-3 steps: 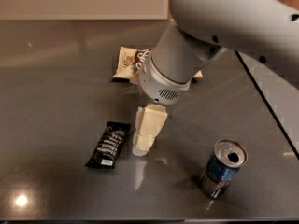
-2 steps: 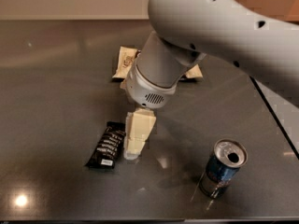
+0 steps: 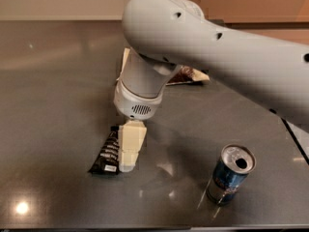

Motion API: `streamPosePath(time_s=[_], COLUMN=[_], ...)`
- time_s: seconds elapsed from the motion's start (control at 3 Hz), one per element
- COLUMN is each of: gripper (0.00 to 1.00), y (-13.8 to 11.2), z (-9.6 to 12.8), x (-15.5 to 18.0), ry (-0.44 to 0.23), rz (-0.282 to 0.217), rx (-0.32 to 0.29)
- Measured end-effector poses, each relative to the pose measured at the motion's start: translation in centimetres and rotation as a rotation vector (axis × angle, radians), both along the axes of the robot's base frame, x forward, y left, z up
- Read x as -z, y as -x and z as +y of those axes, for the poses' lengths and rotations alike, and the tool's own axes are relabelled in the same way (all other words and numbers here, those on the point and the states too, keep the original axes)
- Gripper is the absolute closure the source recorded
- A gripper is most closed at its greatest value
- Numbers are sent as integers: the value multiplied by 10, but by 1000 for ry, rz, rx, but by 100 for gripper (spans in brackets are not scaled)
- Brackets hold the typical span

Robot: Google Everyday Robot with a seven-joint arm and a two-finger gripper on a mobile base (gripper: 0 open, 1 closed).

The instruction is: Move rxbar chocolate near brown chip bag

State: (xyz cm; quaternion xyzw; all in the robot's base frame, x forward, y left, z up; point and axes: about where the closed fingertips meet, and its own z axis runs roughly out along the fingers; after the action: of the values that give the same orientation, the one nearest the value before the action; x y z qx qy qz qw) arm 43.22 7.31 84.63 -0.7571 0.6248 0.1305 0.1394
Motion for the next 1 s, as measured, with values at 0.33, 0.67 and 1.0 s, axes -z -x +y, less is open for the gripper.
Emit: streamPosePath(time_s=[0.33, 0.67, 1.0], gripper=[0, 17, 41], y=[4, 11, 15], z=[5, 7, 9], x=[11, 17, 20], ry=[33, 54, 65], rz=[16, 12, 9], rx=[-14, -27, -32])
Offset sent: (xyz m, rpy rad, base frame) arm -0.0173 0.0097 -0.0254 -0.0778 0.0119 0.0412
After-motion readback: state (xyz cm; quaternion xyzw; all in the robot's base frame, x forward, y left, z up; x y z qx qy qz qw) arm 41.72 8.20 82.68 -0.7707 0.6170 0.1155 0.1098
